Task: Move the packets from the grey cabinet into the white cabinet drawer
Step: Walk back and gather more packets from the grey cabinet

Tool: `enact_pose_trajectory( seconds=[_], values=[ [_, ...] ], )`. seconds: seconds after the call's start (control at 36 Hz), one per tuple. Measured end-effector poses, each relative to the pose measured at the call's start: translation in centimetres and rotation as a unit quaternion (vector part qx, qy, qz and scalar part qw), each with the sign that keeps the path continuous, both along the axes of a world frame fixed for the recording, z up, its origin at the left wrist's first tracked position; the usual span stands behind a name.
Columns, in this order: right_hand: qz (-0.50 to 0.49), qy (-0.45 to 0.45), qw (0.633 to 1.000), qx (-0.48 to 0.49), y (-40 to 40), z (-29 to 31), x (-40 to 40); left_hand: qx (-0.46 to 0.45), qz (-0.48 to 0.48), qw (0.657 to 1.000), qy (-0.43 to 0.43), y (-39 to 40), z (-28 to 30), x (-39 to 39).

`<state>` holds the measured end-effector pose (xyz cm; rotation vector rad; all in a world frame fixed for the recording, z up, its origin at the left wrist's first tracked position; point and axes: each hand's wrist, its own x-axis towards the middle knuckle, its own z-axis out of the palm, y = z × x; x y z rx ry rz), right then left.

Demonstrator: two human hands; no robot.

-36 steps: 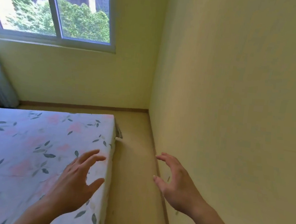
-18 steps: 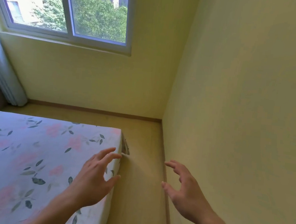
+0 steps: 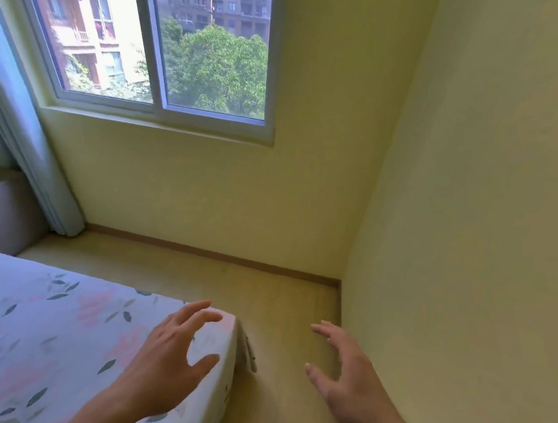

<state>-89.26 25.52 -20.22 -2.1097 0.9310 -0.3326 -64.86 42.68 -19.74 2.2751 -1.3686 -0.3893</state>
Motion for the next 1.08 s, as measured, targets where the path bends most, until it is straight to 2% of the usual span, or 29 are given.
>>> enact_pose_trajectory(
  seconds=[0.17, 0.33, 0.56, 0.86, 0.97, 1.08],
  values=[
    [0.088, 0.002, 0.996, -0.006, -11.0, 2.1, 9.6, -0.008, 0.113, 0.994, -0.001, -4.4, 0.4, 6.3],
    [0.182, -0.003, 0.983, -0.012, -18.8, 2.2, 20.5, -0.025, 0.2, 0.98, 0.007, -9.0, -1.8, 13.1],
    [0.221, 0.007, 0.975, -0.022, -30.0, 1.6, 32.9, -0.028, 0.229, 0.972, 0.034, -20.3, -3.8, 24.2],
    [0.203, -0.002, 0.979, -0.027, -46.0, 2.4, 46.6, -0.065, 0.181, 0.981, 0.025, -39.8, 0.0, 38.1],
    [0.239, 0.008, 0.971, -0.023, -51.1, 0.6, 54.0, -0.061, 0.189, 0.98, 0.02, -45.1, -0.8, 43.9],
    [0.298, 0.012, 0.954, -0.032, -55.6, -0.2, 62.5, -0.059, 0.238, 0.969, 0.012, -48.8, -1.8, 50.1]
  ],
)
